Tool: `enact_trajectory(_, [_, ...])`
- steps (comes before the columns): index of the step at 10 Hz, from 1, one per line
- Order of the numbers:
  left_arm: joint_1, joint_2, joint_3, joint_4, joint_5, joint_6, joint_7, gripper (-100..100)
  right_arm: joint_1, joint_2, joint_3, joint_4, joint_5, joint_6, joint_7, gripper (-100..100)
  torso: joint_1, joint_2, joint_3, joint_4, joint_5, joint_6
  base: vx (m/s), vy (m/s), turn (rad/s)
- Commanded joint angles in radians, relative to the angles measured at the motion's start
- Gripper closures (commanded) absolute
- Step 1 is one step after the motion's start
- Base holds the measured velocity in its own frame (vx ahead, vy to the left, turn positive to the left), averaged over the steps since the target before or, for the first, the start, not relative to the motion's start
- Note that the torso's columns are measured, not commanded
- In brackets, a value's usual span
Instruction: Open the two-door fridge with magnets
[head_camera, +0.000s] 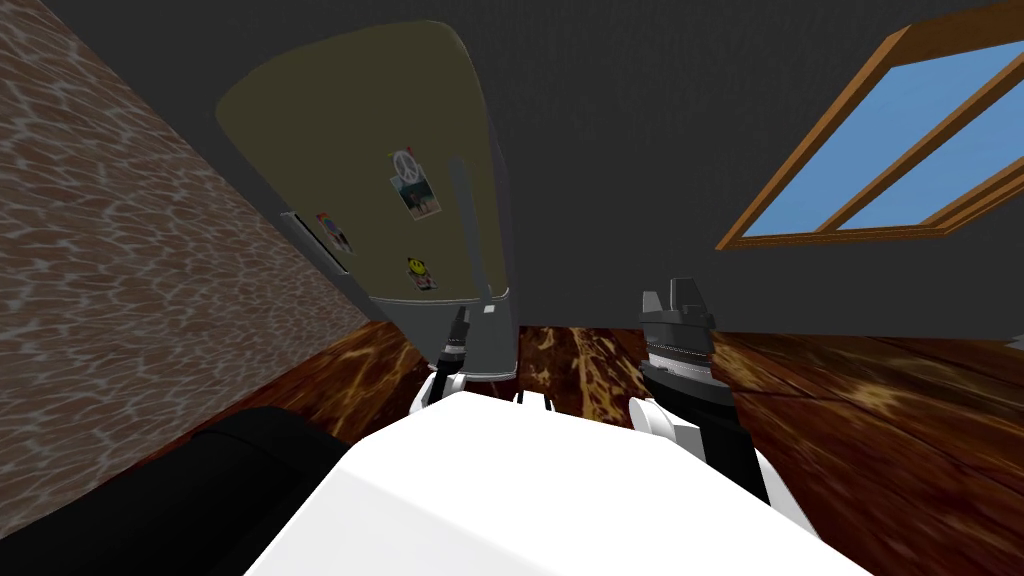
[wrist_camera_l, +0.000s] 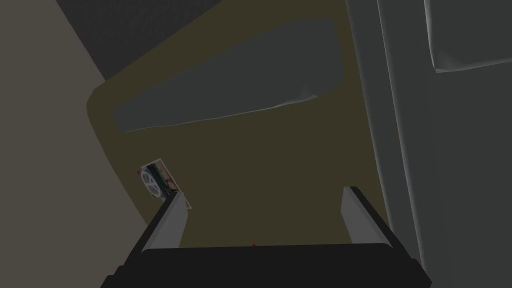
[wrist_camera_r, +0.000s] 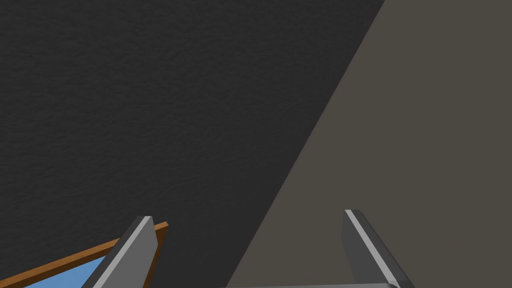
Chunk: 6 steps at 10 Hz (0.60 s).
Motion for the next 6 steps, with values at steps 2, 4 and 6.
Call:
enact_trajectory(2, [-0.02,-0.038,0.004,0.078,0.007,-0.028,-0.002,-100,0.0,0.0,0.0,0.0,0.0,0.0,0.0,0,-0.001,-0.001,0.0,0.0,0.0,0.0,0.101,-0.112,-0.002])
enact_trajectory(4, [-0.026,-0.075,0.006,0.104,0.01,-0.038,-0.003,-100,0.0,0.0,0.0,0.0,0.0,0.0,0.0,0,-0.001,-0.003,-0.002,-0.001,0.0,0.0,0.103,-0.098,0.007])
enact_trajectory(6, [-0.029,-0.059,0.012,0.074,0.011,-0.01,-0.002,-100,0.0,0.0,0.0,0.0,0.0,0.0,0.0,0,0.001,-0.004,-0.003,-0.002,0.001,0.004,0.023,-0.022,0.028])
